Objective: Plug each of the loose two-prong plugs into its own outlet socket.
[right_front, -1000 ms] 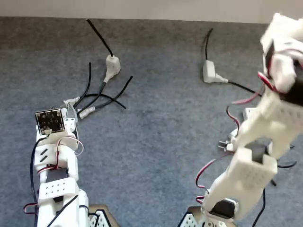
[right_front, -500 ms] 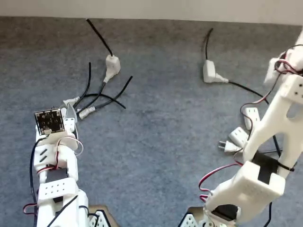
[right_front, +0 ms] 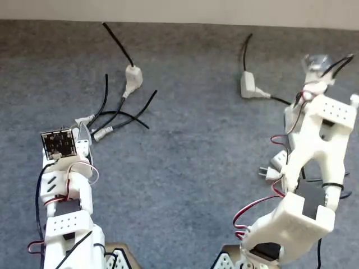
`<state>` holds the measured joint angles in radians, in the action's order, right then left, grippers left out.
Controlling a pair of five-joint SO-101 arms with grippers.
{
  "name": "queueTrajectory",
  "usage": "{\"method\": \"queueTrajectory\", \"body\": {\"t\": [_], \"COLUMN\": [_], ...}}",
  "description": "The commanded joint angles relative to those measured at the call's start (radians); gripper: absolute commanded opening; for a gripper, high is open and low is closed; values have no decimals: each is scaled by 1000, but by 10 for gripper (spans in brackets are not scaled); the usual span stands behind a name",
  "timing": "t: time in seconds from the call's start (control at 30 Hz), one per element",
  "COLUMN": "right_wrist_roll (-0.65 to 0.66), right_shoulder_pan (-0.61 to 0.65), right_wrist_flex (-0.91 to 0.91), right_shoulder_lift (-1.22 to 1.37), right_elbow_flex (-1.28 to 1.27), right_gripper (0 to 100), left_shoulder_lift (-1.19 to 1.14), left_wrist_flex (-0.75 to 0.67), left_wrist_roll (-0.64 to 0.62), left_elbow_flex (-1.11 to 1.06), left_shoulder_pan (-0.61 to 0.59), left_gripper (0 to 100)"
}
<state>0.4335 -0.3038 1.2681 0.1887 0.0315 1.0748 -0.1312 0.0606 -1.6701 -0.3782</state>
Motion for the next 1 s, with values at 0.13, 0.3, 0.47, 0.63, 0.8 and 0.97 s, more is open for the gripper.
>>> {"method": "queueTrajectory", "body": {"t": [0.13, 0.3, 0.47, 0.63, 0.8, 0.97], "right_wrist_roll": [32, 98, 115, 115, 117, 160], "right_shoulder_pan": [-12, -10, -45, -104, -133, -127], "right_wrist_flex": [-268, -349, -371, -381, -346, -269], "right_shoulder_lift": [-56, -53, 33, 140, 143, 145], "right_elbow_flex": [-179, -262, -282, -180, -105, -51], "right_gripper": [333, 242, 241, 241, 241, 238], "left_shoulder_lift": [10, 10, 10, 10, 10, 10], "left_wrist_flex": [-12, -12, -12, -12, -12, -12], "left_wrist_roll": [3, 3, 3, 3, 3, 3], "left_elbow_flex": [-16, -16, -16, -16, -16, -16], "left_shoulder_pan": [-7, -5, -5, -5, -5, -5], "left_gripper": [157, 157, 157, 157, 157, 157]}}
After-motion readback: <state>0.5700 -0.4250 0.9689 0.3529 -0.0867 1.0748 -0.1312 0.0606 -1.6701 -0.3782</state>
